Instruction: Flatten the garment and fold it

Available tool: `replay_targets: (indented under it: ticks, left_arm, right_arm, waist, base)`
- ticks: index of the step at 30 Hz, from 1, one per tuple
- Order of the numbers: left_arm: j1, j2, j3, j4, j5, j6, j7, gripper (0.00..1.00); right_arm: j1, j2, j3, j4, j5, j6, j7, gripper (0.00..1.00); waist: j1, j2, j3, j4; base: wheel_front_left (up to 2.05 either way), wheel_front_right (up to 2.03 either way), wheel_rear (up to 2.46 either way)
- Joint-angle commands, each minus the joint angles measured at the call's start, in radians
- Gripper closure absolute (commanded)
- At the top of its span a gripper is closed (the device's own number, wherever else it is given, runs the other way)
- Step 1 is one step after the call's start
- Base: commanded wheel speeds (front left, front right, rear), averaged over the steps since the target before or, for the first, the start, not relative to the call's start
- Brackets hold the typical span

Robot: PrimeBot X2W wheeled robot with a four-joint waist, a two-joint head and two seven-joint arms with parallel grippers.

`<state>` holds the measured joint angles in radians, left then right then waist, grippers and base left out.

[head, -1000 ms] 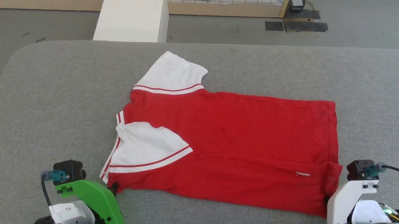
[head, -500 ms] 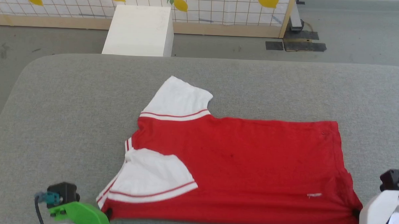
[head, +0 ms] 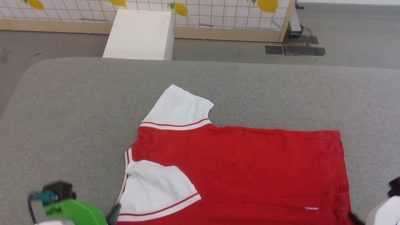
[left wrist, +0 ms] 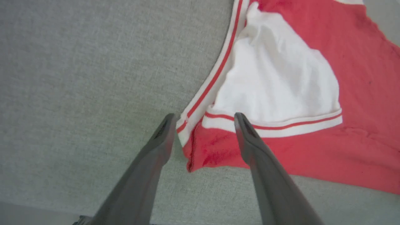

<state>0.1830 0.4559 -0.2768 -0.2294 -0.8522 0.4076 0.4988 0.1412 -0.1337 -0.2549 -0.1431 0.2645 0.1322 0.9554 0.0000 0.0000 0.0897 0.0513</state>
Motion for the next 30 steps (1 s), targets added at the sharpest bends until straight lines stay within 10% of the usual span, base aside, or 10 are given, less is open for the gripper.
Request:
replay_targets:
  ticks: [1,11,21,30]
  left_arm:
    - [-0.052,0.023,0.012,-0.024,0.006,-0.018,-0.01,0.0]
    - [-0.457,0.048,-0.032,0.06,0.121,-0.146,-0.054,0.0]
    - [-0.92,-0.02,-0.137,0.43,0.148,-0.336,0.011,0.0]
    - [-1.127,-0.069,-0.185,0.7,0.157,-0.411,0.059,0.0]
  right_arm:
    - [-0.036,-0.013,-0.013,-0.025,0.001,-0.002,-0.018,0.0]
    - [-0.278,-0.027,-0.046,-0.036,-0.027,-0.002,-0.135,0.0]
    - [-0.484,-0.041,0.046,0.019,-0.045,-0.002,-0.137,0.0]
    - [-0.535,-0.032,0.065,0.022,-0.056,-0.002,-0.14,0.0]
  waist:
    - [0.0,0.0,-0.002,-0.004]
    - [0.0,0.0,0.059,-0.031]
    - [0.0,0.0,0.235,-0.07]
    - [0.0,0.0,0.357,-0.086]
  base:
    - [0.0,0.0,0.0]
    - [0.0,0.0,0.0]
    - [0.0,0.0,0.0]
    - [0.0,0.0,0.0]
